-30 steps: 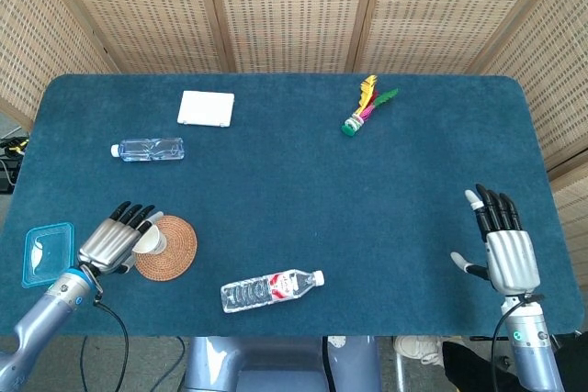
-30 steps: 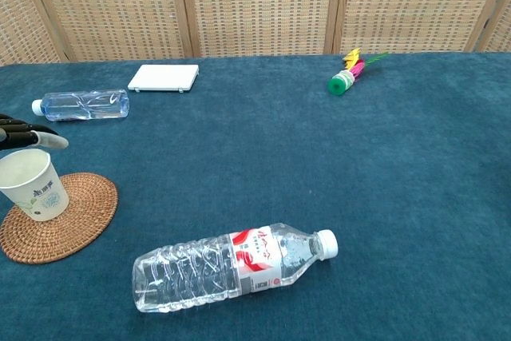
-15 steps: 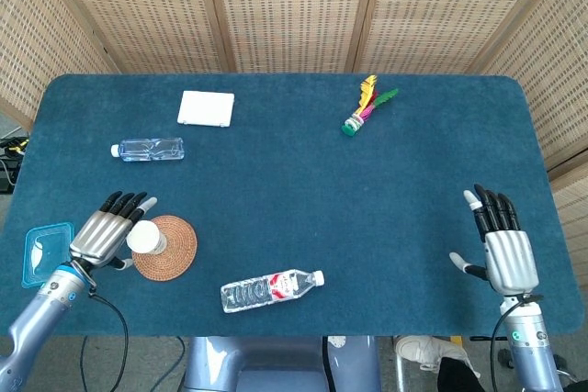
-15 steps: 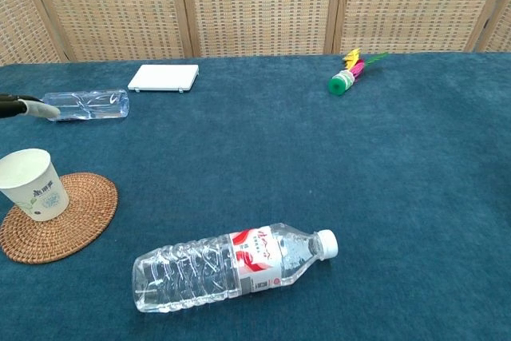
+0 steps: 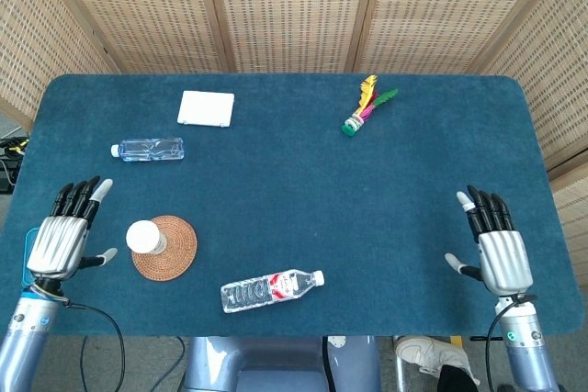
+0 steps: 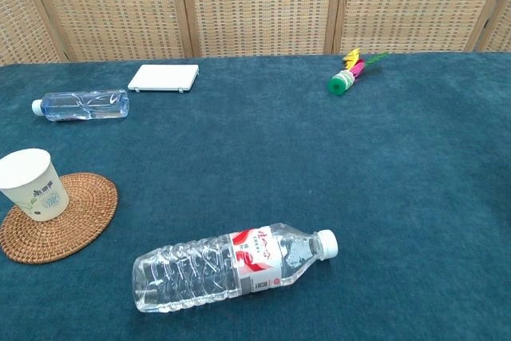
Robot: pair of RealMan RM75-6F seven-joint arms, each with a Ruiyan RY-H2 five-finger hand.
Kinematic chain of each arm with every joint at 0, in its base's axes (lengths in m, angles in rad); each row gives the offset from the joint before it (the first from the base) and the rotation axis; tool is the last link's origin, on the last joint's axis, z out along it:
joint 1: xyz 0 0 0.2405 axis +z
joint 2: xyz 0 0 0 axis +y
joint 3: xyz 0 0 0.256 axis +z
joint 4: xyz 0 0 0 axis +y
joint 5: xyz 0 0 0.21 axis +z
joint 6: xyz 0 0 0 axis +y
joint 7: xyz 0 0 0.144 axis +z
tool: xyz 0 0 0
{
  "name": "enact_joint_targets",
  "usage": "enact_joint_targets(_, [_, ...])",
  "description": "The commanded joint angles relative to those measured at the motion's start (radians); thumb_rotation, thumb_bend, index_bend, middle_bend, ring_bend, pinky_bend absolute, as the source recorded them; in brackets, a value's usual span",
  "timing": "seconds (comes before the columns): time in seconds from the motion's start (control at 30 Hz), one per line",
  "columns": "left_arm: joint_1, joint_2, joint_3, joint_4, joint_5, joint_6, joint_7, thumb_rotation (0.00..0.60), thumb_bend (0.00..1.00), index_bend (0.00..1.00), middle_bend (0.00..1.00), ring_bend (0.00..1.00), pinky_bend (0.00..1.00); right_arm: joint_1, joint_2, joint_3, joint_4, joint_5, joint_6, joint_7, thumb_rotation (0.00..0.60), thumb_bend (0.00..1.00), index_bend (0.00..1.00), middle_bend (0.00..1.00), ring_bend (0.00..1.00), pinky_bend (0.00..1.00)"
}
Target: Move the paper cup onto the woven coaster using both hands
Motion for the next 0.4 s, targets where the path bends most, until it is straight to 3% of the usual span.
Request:
enact_joint_targets(0.03, [0.053,-0.044,-0.008,-0.002,0.029,0.074,0.055,0.600,0.05,0.00,0.00,0.00,0.00,0.000,0.000,-0.001,-0.004,-0.005,0.004,-0.003,0.600,0.08,0.00,0.00,0.00,0.00])
enact_joint_targets(0.4, [0.128,-0.051,0.006,0.010,0.053,0.083,0.096,0.600,0.05,0.00,0.00,0.00,0.00,-0.001,0.000,-0.016,-0.032,-0.033,0.010,-0.043,0.600,0.08,0.00,0.00,0.00,0.00])
